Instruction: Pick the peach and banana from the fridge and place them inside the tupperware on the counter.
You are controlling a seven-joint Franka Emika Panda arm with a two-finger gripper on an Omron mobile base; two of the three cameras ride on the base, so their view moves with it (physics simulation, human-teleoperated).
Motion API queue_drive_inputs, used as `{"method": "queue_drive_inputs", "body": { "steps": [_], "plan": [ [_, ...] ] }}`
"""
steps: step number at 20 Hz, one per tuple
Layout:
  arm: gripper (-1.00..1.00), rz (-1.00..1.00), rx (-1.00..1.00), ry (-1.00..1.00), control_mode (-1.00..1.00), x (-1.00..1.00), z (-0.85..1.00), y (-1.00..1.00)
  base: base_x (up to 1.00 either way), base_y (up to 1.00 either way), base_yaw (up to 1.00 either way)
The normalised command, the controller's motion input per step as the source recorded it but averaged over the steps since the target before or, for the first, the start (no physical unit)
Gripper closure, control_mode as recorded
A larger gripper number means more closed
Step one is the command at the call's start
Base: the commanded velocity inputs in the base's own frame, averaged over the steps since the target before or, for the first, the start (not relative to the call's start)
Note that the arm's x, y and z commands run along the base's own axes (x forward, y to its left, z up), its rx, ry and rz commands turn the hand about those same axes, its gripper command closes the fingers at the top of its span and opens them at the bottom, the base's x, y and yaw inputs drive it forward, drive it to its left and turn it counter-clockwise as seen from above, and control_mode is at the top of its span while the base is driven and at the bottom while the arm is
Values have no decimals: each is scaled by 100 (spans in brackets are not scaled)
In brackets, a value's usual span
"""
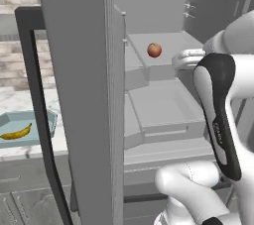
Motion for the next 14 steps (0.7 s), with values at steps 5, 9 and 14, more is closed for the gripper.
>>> {"method": "queue_drive_inputs", "body": {
  "steps": [5,9,14],
  "plan": [
    [-100,0,0,0,-100,68,3,0,0,0,0],
    [-100,0,0,0,-100,60,0,0,0,0,0],
    [-100,0,0,0,-100,56,0,0,0,0,0]
  ]
}}
